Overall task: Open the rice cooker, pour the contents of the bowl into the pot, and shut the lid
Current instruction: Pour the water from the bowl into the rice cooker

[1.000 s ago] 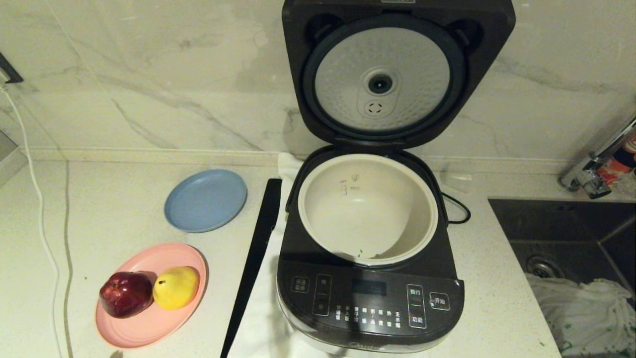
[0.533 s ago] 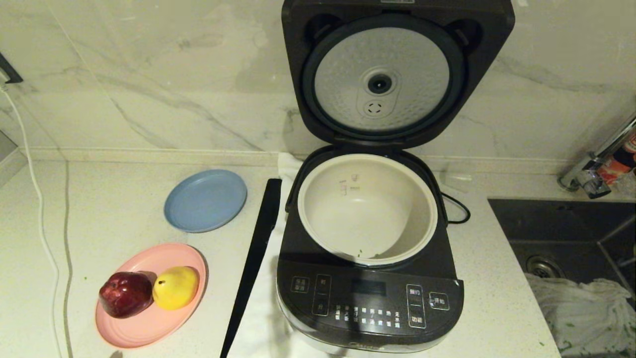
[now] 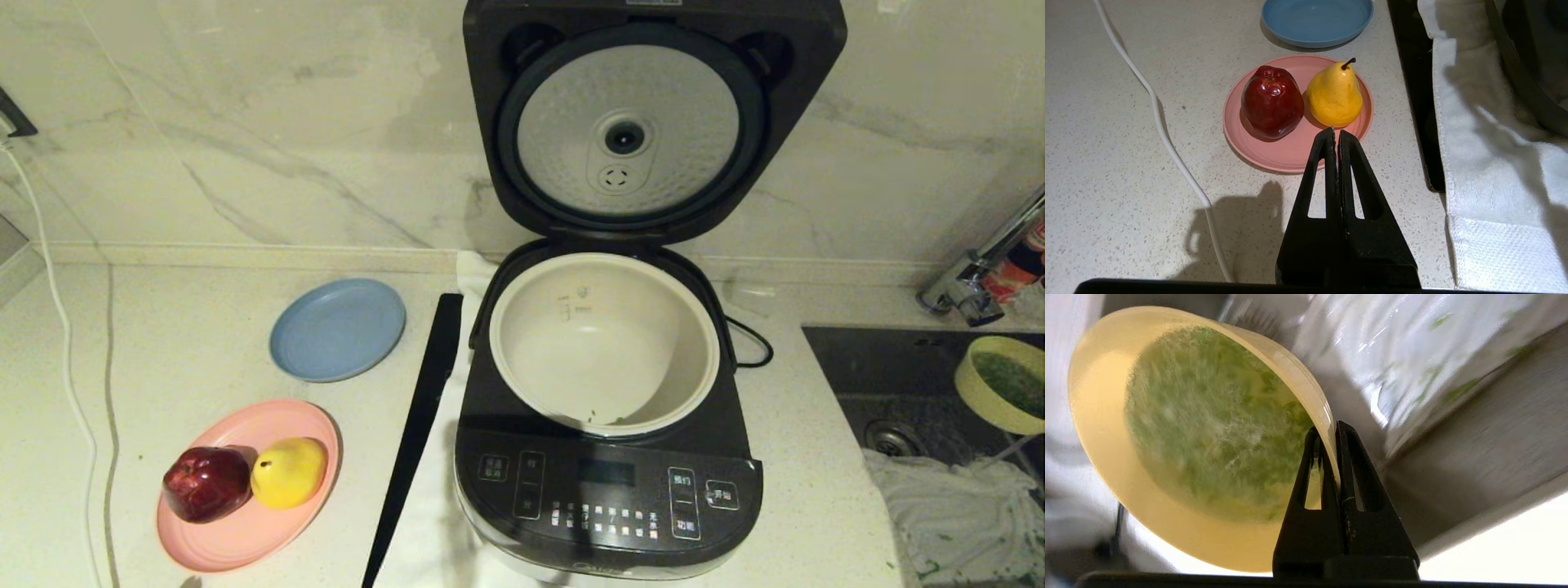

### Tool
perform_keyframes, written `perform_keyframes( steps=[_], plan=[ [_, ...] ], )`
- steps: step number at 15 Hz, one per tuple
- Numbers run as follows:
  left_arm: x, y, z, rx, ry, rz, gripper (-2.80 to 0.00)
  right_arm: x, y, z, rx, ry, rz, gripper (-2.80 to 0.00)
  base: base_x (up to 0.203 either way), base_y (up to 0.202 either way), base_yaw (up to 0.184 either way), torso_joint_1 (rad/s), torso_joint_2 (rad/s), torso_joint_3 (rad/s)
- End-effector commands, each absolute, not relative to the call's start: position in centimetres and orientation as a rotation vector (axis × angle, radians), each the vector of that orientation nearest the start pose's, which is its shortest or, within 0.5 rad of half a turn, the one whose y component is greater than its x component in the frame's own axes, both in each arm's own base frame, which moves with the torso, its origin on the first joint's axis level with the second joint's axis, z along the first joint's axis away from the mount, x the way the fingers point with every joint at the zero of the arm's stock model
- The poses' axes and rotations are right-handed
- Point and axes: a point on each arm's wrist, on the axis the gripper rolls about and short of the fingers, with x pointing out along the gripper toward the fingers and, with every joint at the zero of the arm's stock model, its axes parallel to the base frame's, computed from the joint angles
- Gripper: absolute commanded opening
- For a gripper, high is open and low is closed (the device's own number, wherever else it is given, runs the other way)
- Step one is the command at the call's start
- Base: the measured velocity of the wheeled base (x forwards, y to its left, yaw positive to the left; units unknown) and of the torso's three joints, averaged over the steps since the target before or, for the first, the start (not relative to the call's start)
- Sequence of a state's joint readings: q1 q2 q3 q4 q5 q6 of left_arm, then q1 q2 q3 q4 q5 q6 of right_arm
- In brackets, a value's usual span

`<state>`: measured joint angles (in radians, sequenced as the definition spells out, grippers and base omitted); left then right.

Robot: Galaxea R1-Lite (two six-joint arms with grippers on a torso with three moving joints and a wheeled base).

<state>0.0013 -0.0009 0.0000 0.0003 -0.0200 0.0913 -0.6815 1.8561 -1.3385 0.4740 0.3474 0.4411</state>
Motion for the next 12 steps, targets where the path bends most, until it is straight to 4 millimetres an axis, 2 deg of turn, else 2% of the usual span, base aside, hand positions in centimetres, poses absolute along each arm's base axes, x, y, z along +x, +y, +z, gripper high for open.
perform_keyframes(
  steps=[1, 3, 8, 12],
  plan=[
    [-2.2, 0.0, 7.3, 0.092, 0.007, -0.019, -2.8, 25.0, -14.4, 21.7, 0.786, 0.767, -0.408, -2.8, 0.0, 0.0, 0.0, 0.0, 0.0, 0.0],
    [-2.2, 0.0, 7.3, 0.092, 0.007, -0.019, -2.8, 24.3, -10.3, 23.2, 0.718, 0.794, -0.33, -2.8, 0.0, 0.0, 0.0, 0.0, 0.0, 0.0],
    [-2.2, 0.0, 7.3, 0.092, 0.007, -0.019, -2.8, 22.2, -1.8, 26.1, 0.541, 0.868, -0.127, -2.8, 0.0, 0.0, 0.0, 0.0, 0.0, 0.0],
    [-2.2, 0.0, 7.3, 0.092, 0.006, -0.019, -2.8, 20.8, 2.7, 28.8, 0.44, 0.856, 0.005, -2.8, 0.0, 0.0, 0.0, 0.0, 0.0, 0.0]
  ],
)
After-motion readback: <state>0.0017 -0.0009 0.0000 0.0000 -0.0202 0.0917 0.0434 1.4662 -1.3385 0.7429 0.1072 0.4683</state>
